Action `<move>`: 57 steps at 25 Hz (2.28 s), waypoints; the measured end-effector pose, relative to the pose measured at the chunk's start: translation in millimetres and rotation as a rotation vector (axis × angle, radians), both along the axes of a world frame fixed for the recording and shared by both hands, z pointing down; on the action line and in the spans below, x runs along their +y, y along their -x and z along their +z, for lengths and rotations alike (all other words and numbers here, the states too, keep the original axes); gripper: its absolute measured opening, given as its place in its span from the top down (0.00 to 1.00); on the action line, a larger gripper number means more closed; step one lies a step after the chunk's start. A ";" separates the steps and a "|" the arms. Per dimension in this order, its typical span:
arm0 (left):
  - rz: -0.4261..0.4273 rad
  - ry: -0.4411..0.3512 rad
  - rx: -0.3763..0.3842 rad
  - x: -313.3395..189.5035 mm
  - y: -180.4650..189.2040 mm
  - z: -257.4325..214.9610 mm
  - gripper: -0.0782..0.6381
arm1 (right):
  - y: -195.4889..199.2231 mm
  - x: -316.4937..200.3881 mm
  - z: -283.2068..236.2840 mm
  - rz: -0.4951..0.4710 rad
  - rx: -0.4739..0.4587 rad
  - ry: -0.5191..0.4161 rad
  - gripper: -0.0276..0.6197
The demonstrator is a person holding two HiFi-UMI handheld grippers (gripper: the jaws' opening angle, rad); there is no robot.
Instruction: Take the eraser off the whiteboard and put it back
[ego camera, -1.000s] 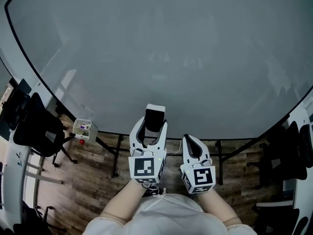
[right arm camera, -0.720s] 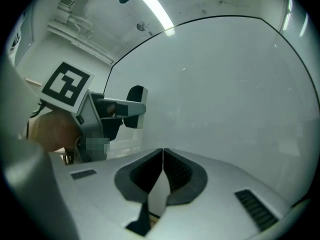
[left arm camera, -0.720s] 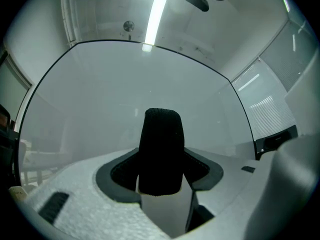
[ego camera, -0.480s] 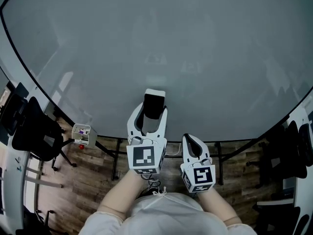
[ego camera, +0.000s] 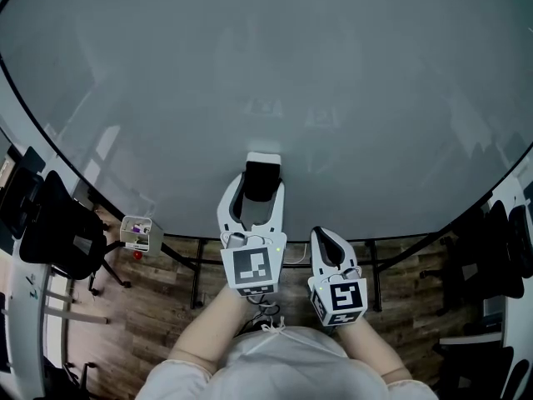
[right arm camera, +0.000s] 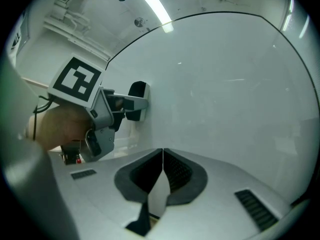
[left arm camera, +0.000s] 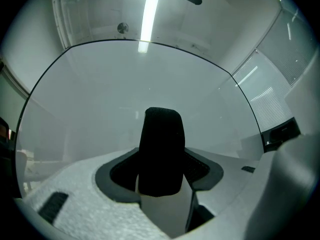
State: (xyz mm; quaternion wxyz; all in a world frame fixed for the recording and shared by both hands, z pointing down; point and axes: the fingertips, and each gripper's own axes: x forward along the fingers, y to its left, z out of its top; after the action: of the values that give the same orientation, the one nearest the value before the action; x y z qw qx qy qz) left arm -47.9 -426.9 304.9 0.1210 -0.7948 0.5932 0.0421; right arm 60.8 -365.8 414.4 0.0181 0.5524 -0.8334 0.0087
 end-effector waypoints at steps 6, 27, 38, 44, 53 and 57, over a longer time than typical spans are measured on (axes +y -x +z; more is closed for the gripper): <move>0.018 -0.005 0.011 -0.6 -1.7 1.8 0.53 | -0.7 2.6 0.6 0.001 -0.002 -0.002 0.91; 0.039 0.146 -0.016 53.0 -5.3 76.0 0.47 | -2.5 18.7 12.1 -0.033 0.002 0.029 0.91; 0.034 0.222 0.001 71.4 -12.0 108.9 0.85 | 3.7 25.7 13.8 -0.054 -0.022 0.029 0.91; 0.034 0.244 0.006 73.4 -7.8 115.1 0.87 | 7.2 27.7 9.7 -0.061 -0.027 0.013 0.92; 0.031 0.256 0.001 74.4 -5.4 119.0 0.87 | 13.1 30.9 7.5 -0.081 -0.018 0.000 0.92; 0.027 0.256 0.004 75.9 -3.8 120.4 0.87 | 14.5 32.1 9.0 -0.082 -0.010 0.003 0.92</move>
State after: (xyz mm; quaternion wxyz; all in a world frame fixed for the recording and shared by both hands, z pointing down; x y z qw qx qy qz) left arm -44.1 -351.0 425.3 0.0169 -0.8117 0.5830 -0.0306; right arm 46.3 -333.7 423.4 0.0150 0.5178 -0.8553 0.0121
